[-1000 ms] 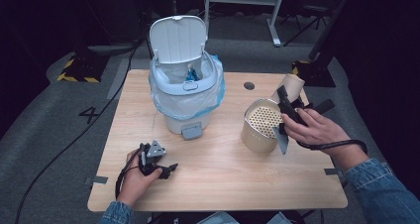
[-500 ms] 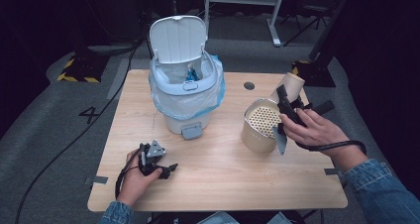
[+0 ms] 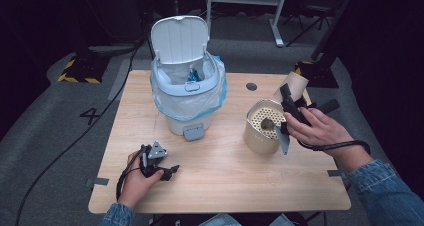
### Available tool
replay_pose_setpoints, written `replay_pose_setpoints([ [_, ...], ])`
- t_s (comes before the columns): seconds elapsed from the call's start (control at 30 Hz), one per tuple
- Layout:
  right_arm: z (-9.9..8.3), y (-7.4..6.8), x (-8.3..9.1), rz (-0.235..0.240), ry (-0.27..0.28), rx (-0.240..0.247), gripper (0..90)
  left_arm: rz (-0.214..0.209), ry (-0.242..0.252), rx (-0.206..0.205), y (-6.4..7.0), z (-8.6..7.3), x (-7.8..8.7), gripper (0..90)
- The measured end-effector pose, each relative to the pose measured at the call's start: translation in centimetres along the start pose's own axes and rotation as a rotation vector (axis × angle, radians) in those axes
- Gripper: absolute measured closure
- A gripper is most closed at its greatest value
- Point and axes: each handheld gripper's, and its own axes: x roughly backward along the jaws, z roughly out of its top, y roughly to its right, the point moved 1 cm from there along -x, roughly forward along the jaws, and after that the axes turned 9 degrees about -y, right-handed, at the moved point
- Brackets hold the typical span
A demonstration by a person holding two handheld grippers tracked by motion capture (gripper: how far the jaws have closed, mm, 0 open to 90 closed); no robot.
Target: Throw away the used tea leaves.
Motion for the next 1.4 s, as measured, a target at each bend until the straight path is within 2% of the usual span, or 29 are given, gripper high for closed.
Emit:
replay_pose_setpoints([
  [0.07,-0.2,-0.1,0.0,0.018,0.014,-0.05,37.8,-0.001,0.0,0.002,0.0,0.0,0.0,21.6],
  [0.17,-1.2,-0.1,-0.4,0.081,0.071,-0.198,37.3,-0.001,0.0,0.002,0.0,0.0,0.0,21.6],
  [0.2,-1.6,-0.1,-0.5,0.106,0.085,-0.264,37.2,-0.002,-0.001,0.002,0.0,0.0,0.0,21.6],
  [0.3,-2.7,-0.1,-0.7,0.156,0.14,-0.401,36.9,-0.001,0.002,0.003,0.0,0.0,0.0,21.6],
  [0.33,-3.0,0.0,-0.8,0.185,0.171,-0.461,36.8,-0.002,0.0,0.003,0.0,0.0,0.0,21.6],
  [0.37,-3.5,-0.1,-0.9,0.221,0.203,-0.545,36.8,-0.001,0.002,0.003,0.0,0.0,0.0,21.6],
  [0.47,-4.5,-0.3,-1.3,0.293,0.263,-0.714,36.6,-0.001,0.002,0.003,0.0,0.0,0.0,21.6],
  [0.57,-5.5,-0.8,-1.8,0.364,0.345,-0.895,36.5,-0.002,0.0,0.002,0.0,0.0,0.0,21.6],
  [0.63,-6.1,-1.0,-2.0,0.403,0.393,-0.988,36.3,-0.001,0.001,0.003,0.0,0.0,0.0,21.6],
  [0.7,-6.7,-1.5,-2.4,0.455,0.462,-1.124,36.2,-0.001,0.001,0.002,0.0,0.0,0.0,21.6],
  [0.73,-6.8,-1.6,-2.5,0.476,0.485,-1.172,36.2,-0.002,0.0,0.002,0.0,0.0,0.0,21.6],
  [0.87,-7.5,-2.7,-3.1,0.609,0.625,-1.436,35.7,-0.001,0.0,0.003,0.0,0.0,0.0,21.6],
  [0.97,-7.5,-3.5,-3.5,0.78,0.736,-1.645,35.3,-0.001,-0.001,0.001,0.0,0.0,0.0,21.6],
  [1.0,-7.5,-3.8,-3.6,0.827,0.762,-1.694,35.3,-0.001,0.001,0.003,0.0,0.0,0.0,21.6],
  [1.07,-7.6,-4.3,-3.9,0.896,0.81,-1.765,35.2,-0.001,0.001,0.002,0.0,0.0,0.0,21.6],
  [1.13,-7.6,-4.8,-4.1,0.994,0.88,-1.845,35.0,-0.001,0.0,0.002,0.0,0.0,0.0,21.6],
  [1.17,-7.6,-5.0,-4.2,1.018,0.902,-1.875,34.9,0.0,0.0,0.001,0.0,0.0,0.0,21.6],
  [1.3,-7.7,-5.5,-4.7,1.118,0.976,-1.924,34.5,-0.001,0.001,0.004,0.0,0.0,0.0,21.6],
  [1.37,-7.7,-5.6,-4.9,1.174,1.02,-1.924,34.0,-0.001,0.001,0.004,0.0,0.0,0.0,21.6],
  [1.4,-7.8,-5.6,-4.9,1.186,1.029,-1.921,34.0,-0.001,0.001,0.004,0.0,0.0,0.0,21.6],
])
